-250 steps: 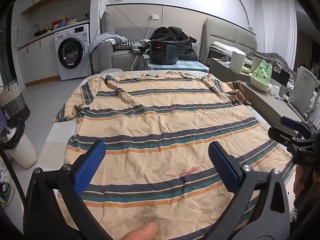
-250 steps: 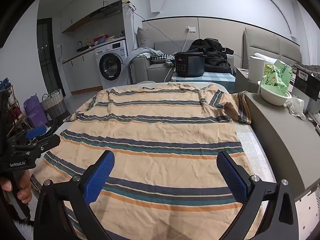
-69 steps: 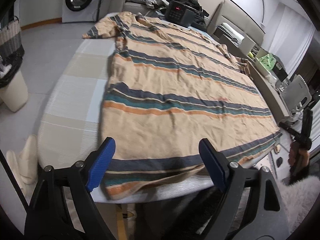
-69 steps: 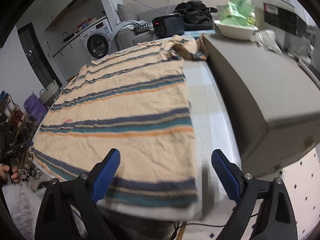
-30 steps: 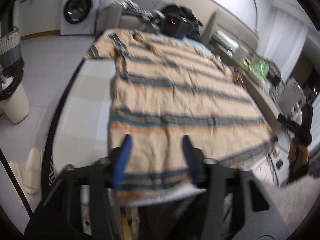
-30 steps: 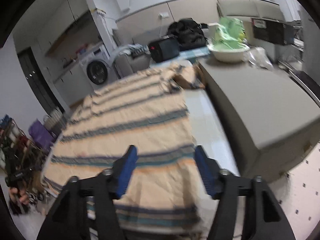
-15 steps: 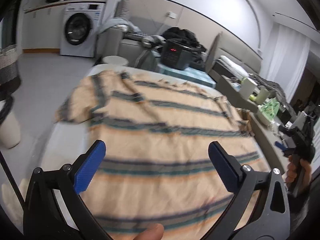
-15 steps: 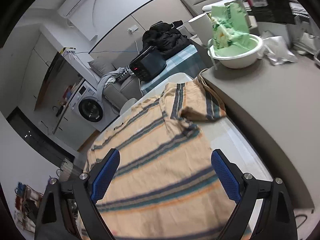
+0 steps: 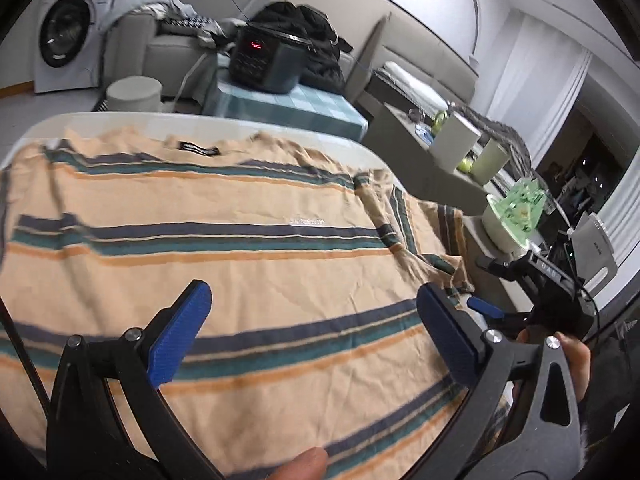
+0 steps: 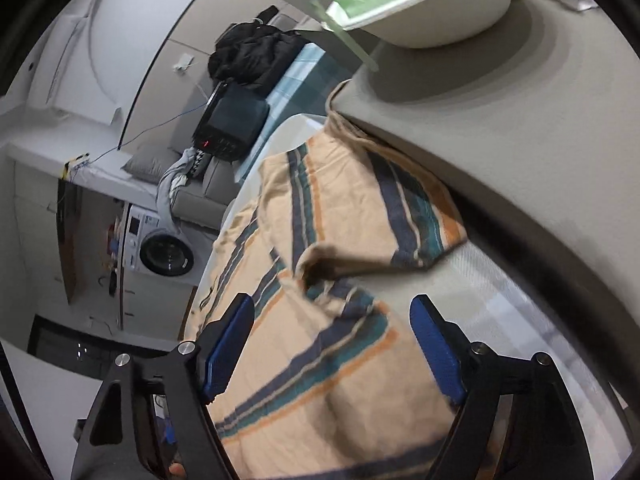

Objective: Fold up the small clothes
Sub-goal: 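Grasp the side edge and sleeve nearest the right tool and lift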

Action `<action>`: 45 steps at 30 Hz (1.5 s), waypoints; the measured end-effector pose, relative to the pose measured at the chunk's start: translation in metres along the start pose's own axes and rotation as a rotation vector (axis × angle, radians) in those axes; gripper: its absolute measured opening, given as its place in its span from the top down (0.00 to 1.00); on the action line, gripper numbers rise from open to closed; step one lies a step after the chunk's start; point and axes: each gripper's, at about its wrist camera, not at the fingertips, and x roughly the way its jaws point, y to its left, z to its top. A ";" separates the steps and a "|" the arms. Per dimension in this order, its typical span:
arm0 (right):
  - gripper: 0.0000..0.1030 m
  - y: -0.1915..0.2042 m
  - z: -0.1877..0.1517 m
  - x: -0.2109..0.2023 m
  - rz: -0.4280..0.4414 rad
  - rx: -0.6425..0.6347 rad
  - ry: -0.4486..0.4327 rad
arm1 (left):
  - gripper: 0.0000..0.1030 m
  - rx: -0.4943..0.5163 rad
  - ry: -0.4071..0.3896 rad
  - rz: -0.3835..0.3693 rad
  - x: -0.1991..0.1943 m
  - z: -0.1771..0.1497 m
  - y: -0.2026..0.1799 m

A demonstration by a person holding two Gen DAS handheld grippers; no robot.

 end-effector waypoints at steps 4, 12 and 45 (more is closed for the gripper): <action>0.26 -0.012 0.017 0.014 0.036 0.104 -0.024 | 0.01 -0.018 0.029 -0.018 0.036 -0.002 -0.001; 0.86 -0.016 0.031 0.032 -0.097 0.173 -0.099 | 0.01 -0.024 0.061 -0.022 0.064 -0.017 0.012; 0.46 -0.008 0.019 -0.001 -0.111 0.026 -0.060 | 0.01 -0.035 0.050 -0.029 0.050 -0.015 0.030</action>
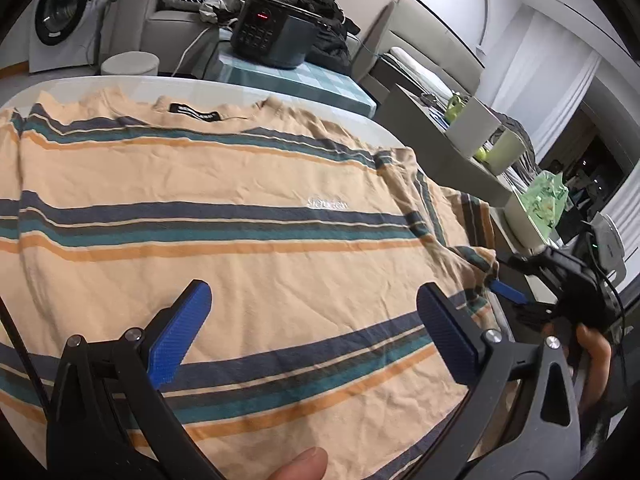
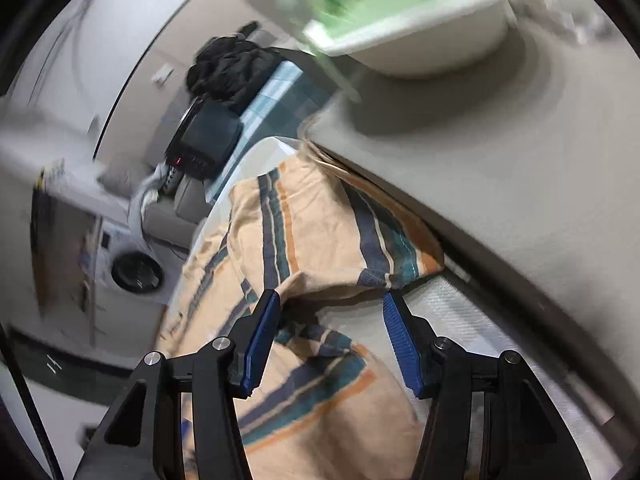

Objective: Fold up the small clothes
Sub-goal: 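Grasp the side edge and sleeve nearest the right tool and lift, then fold the held side over the shirt body with the right tool, release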

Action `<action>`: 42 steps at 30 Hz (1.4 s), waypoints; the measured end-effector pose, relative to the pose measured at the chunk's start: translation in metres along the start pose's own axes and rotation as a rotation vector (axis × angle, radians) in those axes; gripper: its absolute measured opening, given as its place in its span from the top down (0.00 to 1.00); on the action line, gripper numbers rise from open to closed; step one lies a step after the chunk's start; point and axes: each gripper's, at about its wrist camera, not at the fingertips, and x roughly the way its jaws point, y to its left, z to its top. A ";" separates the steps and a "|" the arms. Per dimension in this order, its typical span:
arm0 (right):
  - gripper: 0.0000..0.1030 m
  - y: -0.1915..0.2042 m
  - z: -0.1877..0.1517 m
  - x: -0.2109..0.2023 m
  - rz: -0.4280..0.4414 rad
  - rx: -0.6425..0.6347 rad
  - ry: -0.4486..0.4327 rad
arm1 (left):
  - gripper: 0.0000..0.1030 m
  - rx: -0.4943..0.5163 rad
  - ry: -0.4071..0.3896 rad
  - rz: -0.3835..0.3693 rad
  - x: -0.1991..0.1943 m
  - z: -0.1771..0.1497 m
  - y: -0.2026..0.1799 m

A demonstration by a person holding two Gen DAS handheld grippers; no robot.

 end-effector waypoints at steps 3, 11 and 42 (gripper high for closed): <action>0.46 -0.011 0.004 0.004 0.041 0.110 0.000 | 0.01 0.007 0.006 -0.007 0.002 -0.001 -0.001; 0.46 -0.004 0.022 0.017 0.006 0.289 -0.043 | 0.01 -0.007 0.012 -0.017 0.005 -0.001 0.003; 0.58 0.126 -0.083 0.003 -0.082 -1.027 0.043 | 0.01 -0.077 -0.021 0.020 0.001 0.026 0.021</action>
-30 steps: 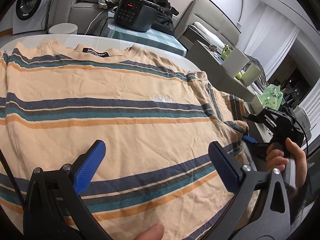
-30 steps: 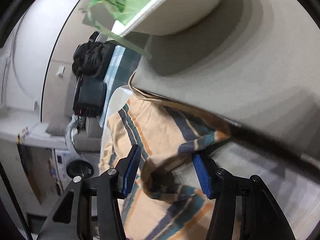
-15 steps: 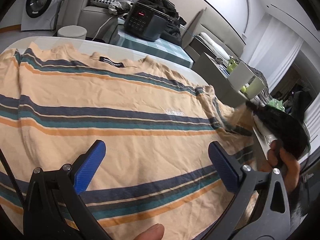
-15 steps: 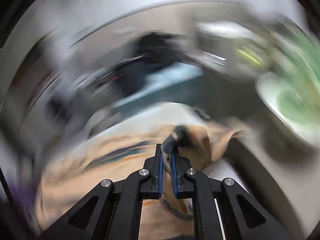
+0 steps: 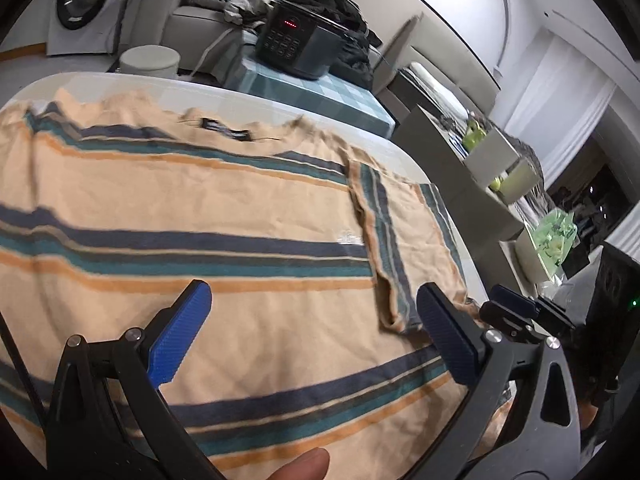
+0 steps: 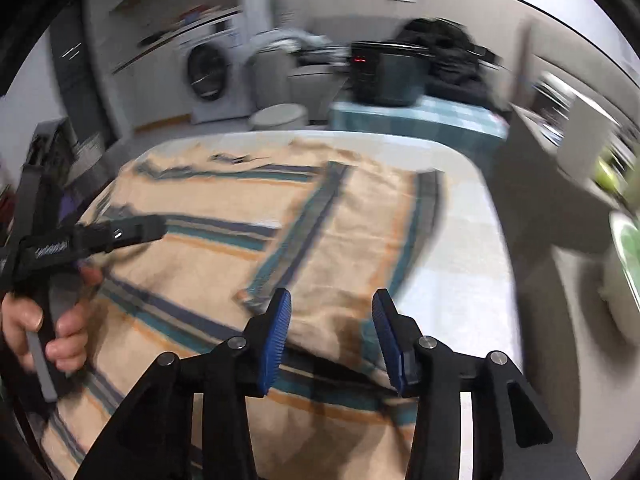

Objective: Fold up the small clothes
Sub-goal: 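Fold the held side over the shirt body with the right tool, release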

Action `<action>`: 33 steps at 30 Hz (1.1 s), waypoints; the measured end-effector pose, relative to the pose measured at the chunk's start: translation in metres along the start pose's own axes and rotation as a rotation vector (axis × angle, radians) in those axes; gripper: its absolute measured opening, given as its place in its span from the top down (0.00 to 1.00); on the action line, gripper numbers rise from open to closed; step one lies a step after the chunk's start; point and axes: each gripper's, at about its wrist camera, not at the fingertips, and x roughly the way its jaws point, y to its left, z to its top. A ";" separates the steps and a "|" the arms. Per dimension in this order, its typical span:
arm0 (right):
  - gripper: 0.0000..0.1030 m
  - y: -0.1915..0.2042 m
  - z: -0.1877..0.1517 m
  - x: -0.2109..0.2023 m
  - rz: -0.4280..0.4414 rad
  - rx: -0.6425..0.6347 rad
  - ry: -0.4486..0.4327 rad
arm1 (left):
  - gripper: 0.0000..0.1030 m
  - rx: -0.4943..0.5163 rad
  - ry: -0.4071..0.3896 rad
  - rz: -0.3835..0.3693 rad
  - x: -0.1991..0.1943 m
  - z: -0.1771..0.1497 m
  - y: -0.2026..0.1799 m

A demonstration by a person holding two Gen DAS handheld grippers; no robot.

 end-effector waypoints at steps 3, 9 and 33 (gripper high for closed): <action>0.58 -0.028 -0.012 -0.003 0.005 0.157 0.025 | 0.01 0.026 0.074 -0.027 0.025 0.001 -0.021; 0.58 -0.045 -0.038 0.005 0.081 0.173 0.083 | 0.01 0.065 0.140 -0.051 0.046 -0.011 -0.049; 0.60 -0.053 -0.025 0.009 0.057 0.292 0.084 | 0.01 0.081 0.125 0.030 0.023 -0.017 -0.037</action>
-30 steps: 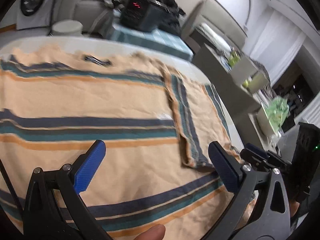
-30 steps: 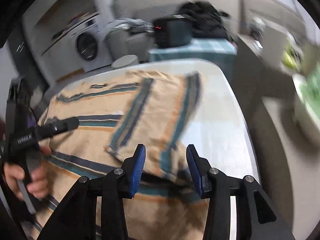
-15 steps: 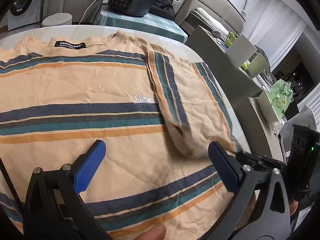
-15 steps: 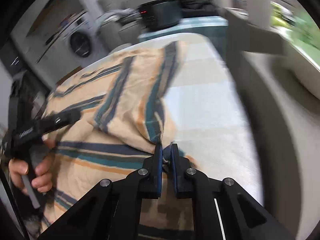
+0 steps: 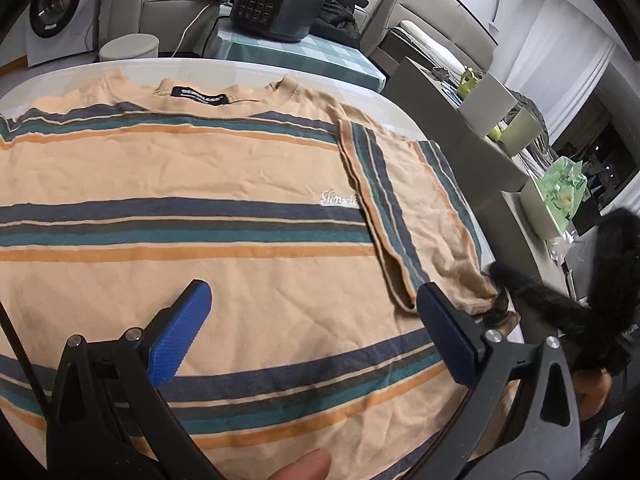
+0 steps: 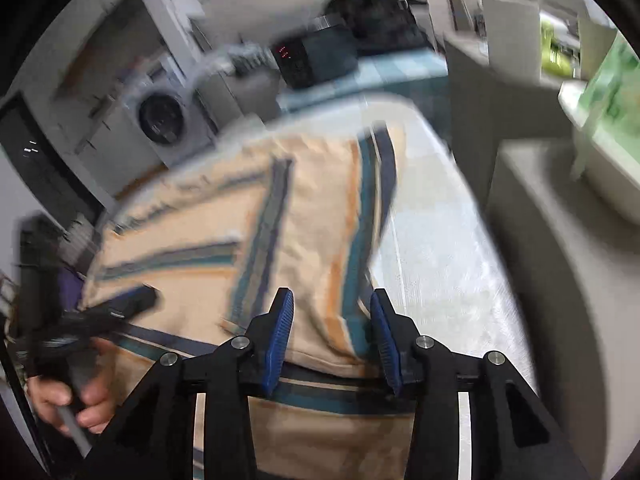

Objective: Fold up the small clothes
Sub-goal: 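Fold the held side over the shirt body with the right tool, release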

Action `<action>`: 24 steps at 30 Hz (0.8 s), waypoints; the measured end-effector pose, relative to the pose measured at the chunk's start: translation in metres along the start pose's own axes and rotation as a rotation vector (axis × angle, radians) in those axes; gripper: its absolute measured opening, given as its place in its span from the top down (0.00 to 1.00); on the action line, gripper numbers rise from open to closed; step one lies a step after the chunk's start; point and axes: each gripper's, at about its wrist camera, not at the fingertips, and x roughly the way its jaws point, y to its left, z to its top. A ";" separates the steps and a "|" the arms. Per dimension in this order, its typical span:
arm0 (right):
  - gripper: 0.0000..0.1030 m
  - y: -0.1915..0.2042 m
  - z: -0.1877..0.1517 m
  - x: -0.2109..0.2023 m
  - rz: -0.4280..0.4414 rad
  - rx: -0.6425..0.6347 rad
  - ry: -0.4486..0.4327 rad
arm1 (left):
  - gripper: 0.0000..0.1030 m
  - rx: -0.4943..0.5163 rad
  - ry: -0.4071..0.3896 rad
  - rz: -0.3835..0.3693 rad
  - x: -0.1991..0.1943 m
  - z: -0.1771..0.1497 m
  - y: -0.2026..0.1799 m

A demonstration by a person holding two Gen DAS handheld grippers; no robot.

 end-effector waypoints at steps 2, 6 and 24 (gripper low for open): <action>0.64 -0.001 -0.004 0.007 -0.015 -0.023 0.049 | 0.01 0.009 0.001 -0.012 0.000 0.000 -0.004; 0.63 -0.016 0.015 -0.008 -0.016 0.068 -0.029 | 0.01 0.027 0.003 -0.018 -0.001 -0.003 -0.006; 0.88 -0.035 0.136 0.074 -0.021 0.161 -0.024 | 0.01 -0.045 -0.062 0.027 -0.042 -0.014 0.039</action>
